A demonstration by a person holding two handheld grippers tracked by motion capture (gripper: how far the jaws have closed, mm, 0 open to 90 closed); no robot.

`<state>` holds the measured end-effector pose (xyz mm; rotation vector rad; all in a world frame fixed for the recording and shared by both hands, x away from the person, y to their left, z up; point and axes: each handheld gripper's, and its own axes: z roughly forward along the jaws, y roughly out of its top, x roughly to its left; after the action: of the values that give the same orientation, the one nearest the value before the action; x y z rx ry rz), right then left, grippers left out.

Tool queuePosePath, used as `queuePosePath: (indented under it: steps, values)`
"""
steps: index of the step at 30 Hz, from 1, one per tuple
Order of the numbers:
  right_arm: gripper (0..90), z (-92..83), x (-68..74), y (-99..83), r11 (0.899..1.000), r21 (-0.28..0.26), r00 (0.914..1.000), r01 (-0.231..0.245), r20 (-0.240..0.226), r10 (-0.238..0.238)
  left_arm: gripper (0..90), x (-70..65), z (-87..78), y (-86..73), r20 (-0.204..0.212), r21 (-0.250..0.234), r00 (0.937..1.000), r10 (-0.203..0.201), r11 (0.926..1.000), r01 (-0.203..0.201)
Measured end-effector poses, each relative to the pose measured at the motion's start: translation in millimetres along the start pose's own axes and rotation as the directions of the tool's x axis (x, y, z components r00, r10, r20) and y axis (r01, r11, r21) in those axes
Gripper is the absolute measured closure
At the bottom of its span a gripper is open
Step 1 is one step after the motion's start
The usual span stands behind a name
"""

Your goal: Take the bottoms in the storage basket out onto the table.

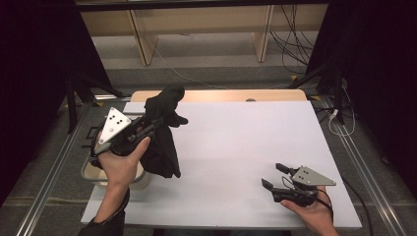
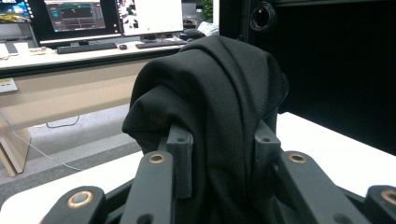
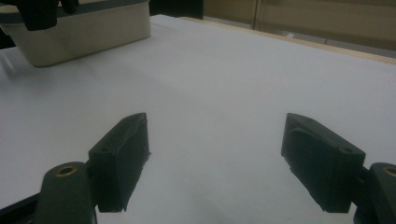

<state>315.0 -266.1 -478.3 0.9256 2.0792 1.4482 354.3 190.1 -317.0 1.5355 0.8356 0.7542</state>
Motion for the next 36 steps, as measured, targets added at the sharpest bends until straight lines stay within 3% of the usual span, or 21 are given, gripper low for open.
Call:
queuePosePath:
  steps: [36]
  values:
    - [24.1,-0.1,-0.3,-0.4,1.000,-0.007,1.0000,-0.005,0.001,0.005,67.9,-25.1,16.7,-4.8,0.082,0.033,0.9964,0.023,0.9991,-0.026]
